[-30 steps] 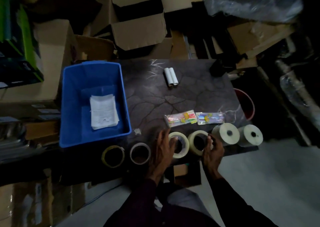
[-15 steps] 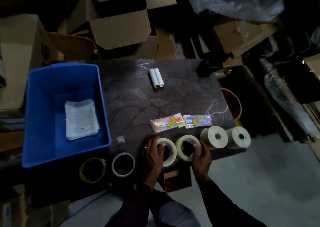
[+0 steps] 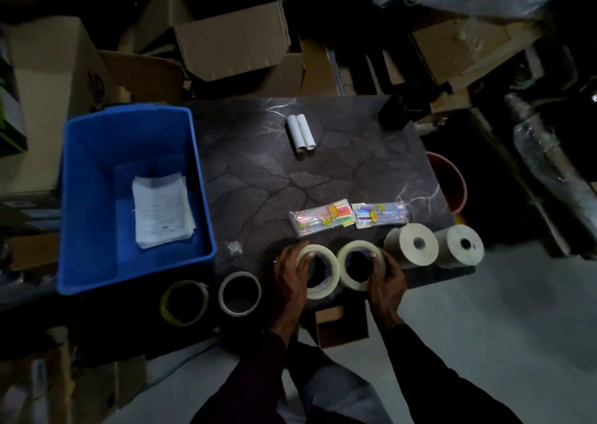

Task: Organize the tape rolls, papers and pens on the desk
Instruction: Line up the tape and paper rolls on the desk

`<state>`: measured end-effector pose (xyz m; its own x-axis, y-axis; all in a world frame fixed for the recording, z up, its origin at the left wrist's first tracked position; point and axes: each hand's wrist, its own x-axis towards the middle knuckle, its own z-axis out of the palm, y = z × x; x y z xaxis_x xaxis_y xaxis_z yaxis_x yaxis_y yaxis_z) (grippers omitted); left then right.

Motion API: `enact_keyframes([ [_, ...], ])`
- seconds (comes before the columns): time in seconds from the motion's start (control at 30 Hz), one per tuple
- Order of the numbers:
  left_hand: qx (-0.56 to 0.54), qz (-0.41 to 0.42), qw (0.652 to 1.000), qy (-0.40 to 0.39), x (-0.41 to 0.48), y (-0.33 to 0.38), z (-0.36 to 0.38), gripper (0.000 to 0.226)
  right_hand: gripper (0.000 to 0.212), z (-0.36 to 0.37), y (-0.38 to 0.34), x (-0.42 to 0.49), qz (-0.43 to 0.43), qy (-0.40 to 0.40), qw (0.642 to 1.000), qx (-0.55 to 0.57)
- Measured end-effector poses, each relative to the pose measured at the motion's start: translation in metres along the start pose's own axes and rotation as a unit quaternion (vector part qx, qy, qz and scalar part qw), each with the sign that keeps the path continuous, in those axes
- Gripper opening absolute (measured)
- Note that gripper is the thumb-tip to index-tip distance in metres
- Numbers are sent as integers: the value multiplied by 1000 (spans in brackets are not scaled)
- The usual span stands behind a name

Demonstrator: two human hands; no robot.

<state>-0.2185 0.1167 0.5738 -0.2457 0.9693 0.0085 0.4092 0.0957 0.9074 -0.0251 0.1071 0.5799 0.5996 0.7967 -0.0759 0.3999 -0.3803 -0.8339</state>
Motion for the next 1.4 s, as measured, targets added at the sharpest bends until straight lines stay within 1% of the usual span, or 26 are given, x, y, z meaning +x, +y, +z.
enact_keyframes([
  [0.13,-14,4,999,28,20,14,-12,19,24,-1,-15,0,7,4,1000,22],
  [0.23,-26,7,998,58,41,24,-21,20,26,5,-29,7,10,3,998,66],
  [0.33,-79,-27,995,57,62,25,-26,23,17,19,-56,13,-5,4,993,119],
  [0.43,-137,-61,985,86,85,27,-30,22,17,34,-90,22,-26,22,984,174],
  [0.5,-164,-69,978,105,101,30,-34,20,18,45,-107,30,-10,32,976,213],
  [0.57,-169,-71,976,121,117,33,-41,19,19,59,-117,40,8,20,973,231],
  [0.67,-179,-87,971,135,142,31,-49,20,23,81,-129,54,20,-17,973,228],
  [0.77,-179,-99,965,165,171,29,-58,22,17,106,-149,65,6,-14,973,229],
  [0.83,-176,-112,961,183,192,32,-65,22,12,125,-165,70,-6,-29,973,230],
  [0.9,-169,-117,957,203,214,33,-72,22,13,147,-175,76,-12,-40,970,239],
  [1.0,-191,-120,946,234,245,25,-79,20,17,181,-187,89,-5,-43,973,226],
  [1.13,-170,-129,939,271,276,11,-81,17,10,222,-201,106,3,-68,972,223],
  [1.2,-166,-146,931,292,286,3,-77,18,16,236,-207,114,4,-80,972,221],
  [1.27,-180,-172,915,318,292,-5,-72,19,23,245,-212,121,4,-96,973,211],
  [1.4,-166,-194,897,360,297,-23,-60,15,22,267,-211,135,3,-129,974,185],
])
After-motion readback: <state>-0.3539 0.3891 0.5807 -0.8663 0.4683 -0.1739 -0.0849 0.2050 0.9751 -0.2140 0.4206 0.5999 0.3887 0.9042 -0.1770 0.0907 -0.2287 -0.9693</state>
